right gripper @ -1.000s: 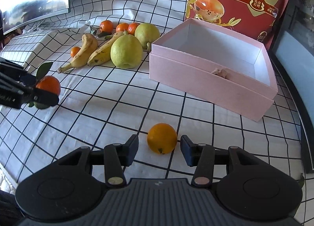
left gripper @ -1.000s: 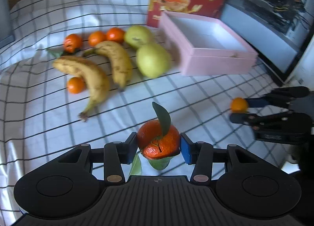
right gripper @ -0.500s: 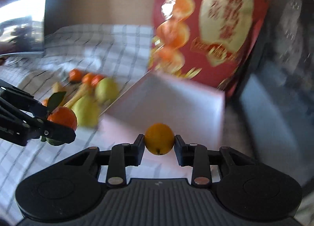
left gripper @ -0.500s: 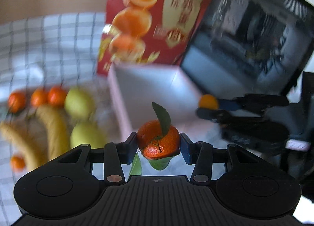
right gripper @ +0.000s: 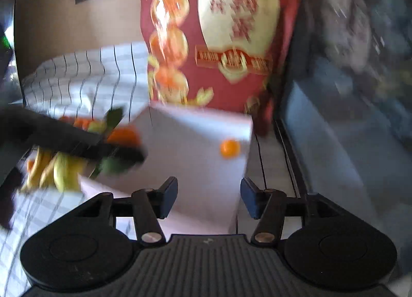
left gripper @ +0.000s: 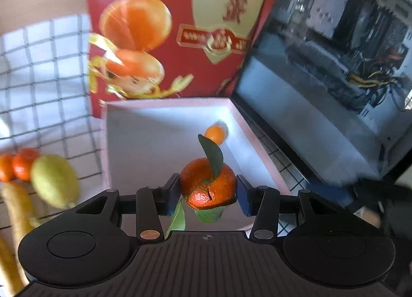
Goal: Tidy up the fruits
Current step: 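Lower the orange into the pink box with the right tool while the left tool carries the tangerine over, then release the leafy tangerine into the pink box with the left tool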
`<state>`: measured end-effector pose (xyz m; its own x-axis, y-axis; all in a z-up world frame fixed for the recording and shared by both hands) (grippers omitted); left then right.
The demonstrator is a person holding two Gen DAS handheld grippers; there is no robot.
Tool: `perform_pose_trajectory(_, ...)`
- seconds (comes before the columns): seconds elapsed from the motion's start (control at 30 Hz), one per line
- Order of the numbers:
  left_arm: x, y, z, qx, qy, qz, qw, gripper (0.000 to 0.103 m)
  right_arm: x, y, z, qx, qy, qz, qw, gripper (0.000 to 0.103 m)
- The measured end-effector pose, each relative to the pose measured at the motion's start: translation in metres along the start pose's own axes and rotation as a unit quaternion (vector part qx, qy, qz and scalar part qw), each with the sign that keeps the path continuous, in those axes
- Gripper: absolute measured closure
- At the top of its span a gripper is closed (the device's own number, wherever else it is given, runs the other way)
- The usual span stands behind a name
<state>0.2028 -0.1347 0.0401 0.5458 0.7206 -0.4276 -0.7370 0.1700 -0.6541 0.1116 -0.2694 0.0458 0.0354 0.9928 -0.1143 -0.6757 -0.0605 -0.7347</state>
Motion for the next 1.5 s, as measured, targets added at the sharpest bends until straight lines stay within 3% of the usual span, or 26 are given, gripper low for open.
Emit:
perform_pose_trajectory(0.17, -0.013, 0.001, -0.049, 0.049, 0.018, 0.002, 0.9986, 0.052, -0.016, 0.041, 0.014, 0.038, 0.009, -0.028, 0.999, 0.049)
perform_pose_trajectory(0.37, -0.030, 0.010, -0.076, 0.090, 0.039, -0.005, 0.9952, 0.054, -0.030, 0.057, 0.028, 0.045, 0.028, -0.045, 0.998, 0.049)
perform_pose_trajectory(0.43, -0.032, 0.009, -0.070, 0.075, 0.035, -0.009, 0.9966, 0.054, -0.034, 0.061, 0.030, 0.048, 0.033, -0.048, 0.997, 0.049)
perform_pose_trajectory(0.63, -0.023, -0.004, -0.014, -0.029, 0.042, 0.016, 0.9986, 0.054, -0.032, 0.065, 0.031, 0.055, 0.029, -0.056, 0.996, 0.049)
perform_pose_trajectory(0.83, 0.032, -0.001, 0.077, -0.140, -0.055, 0.058, 0.9869, 0.054, -0.011, 0.064, 0.031, 0.052, 0.013, -0.047, 0.997, 0.049)
perform_pose_trajectory(0.93, 0.070, 0.019, 0.109, -0.137, -0.113, 0.090, 0.9799, 0.054, 0.004, 0.063, 0.032, 0.049, 0.002, -0.040, 0.998, 0.049)
perform_pose_trajectory(1.03, 0.090, 0.038, 0.127, -0.137, -0.132, 0.109, 0.9757, 0.054, 0.020, 0.062, 0.034, 0.044, -0.009, -0.029, 0.999, 0.049)
perform_pose_trajectory(1.17, 0.083, 0.061, 0.121, -0.101, -0.127, 0.066, 0.9845, 0.054, 0.042, 0.060, 0.038, 0.034, -0.017, -0.005, 0.999, 0.049)
perform_pose_trajectory(1.27, 0.072, 0.076, 0.104, -0.064, -0.152, 0.031, 0.9858, 0.054, 0.056, 0.060, 0.041, 0.031, -0.024, 0.015, 0.999, 0.049)
perform_pose_trajectory(1.37, 0.081, 0.083, 0.099, -0.073, -0.146, 0.077, 0.9837, 0.054, 0.065, 0.063, 0.045, 0.027, -0.023, 0.032, 0.999, 0.049)
perform_pose_trajectory(1.5, 0.101, 0.076, 0.102, -0.100, -0.131, 0.157, 0.9739, 0.054, 0.067, 0.067, 0.050, 0.028, -0.023, 0.039, 0.999, 0.049)
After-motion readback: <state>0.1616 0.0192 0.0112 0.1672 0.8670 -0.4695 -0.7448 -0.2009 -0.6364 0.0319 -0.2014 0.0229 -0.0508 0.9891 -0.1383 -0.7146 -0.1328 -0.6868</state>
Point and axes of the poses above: each gripper's, at about its wrist camera, not at the fingertips, and z roughly against the way its jaws point, x to its left, y to its underside, the point moved 5 cm from there along -z, roughly the way its jaws point, and after that the axes turned 15 degrees about y, right-handed, at the moved point
